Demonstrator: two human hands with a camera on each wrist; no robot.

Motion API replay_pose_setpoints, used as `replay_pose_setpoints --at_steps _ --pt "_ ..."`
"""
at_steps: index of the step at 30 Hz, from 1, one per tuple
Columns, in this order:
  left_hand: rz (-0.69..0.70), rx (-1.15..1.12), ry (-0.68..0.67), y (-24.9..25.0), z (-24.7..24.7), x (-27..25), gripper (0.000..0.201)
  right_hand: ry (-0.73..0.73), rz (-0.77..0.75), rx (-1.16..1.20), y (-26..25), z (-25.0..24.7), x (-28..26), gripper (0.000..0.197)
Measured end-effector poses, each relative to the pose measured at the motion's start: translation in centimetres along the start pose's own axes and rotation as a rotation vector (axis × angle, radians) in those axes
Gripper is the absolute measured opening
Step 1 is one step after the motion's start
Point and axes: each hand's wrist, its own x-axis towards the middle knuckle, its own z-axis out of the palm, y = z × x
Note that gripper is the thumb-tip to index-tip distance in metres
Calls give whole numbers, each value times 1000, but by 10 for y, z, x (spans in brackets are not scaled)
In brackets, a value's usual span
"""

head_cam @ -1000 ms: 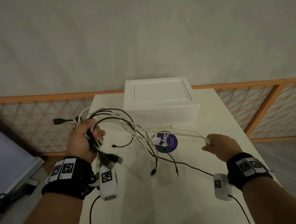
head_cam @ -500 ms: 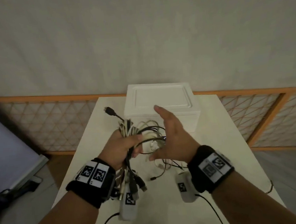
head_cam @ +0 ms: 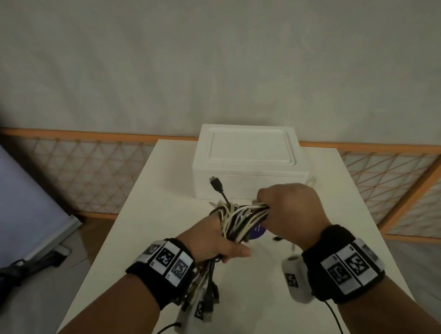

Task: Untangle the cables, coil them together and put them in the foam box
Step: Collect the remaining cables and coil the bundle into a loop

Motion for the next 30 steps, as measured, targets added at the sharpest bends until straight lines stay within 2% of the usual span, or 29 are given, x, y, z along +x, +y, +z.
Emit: replay_pose_setpoints --at_steps 2,3,5,7,9,12,13,15,16,18,19,20,22,23,25,27,29,30 --pt "-26 -6 -138 4 9 0 27 185 -228 -67 -2 -13 9 21" --pt "-27 -30 -196 7 14 -1 26 264 -277 -80 -1 -18 14 24" --pt "-10 -88 -271 12 21 -4 15 342 -275 -98 3 -20 22 37" --pt "14 -133 -338 16 27 -10 12 333 -232 -54 9 -11 25 45" --pt "61 -207 -350 17 31 -15 16 259 -182 39 11 7 25 49" --pt "138 -334 -299 15 31 -16 12 94 -37 96 6 33 24 52" --pt "156 -368 -270 13 29 -17 9 60 3 122 5 45 22 47" --pt "176 -383 -213 11 22 -17 6 -112 98 219 8 65 11 21" --pt "175 -356 -181 9 17 -18 9 -241 156 258 14 73 5 23" --pt "144 -273 -119 5 5 -19 17 -521 222 463 24 71 -5 71" --pt "119 -238 -86 3 0 -19 19 -569 229 654 27 66 -6 88" --pt "92 -214 -55 0 -4 -18 20 -574 255 859 26 53 -5 93" --pt "53 -186 -16 -6 -7 -15 22 -499 294 1217 16 27 4 80" --pt "44 -174 -14 -9 -7 -14 23 -425 260 1250 9 18 9 68" --pt "32 -157 -23 -12 -6 -11 22 -324 141 1082 -7 12 18 43" --pt "26 -166 -29 -13 -7 -9 19 -223 67 881 -15 22 21 30" --pt "38 -188 -49 -14 -7 -8 18 -99 177 825 -10 32 16 29" --pt "49 -195 -53 -13 -7 -8 17 -97 243 920 -4 32 13 33"
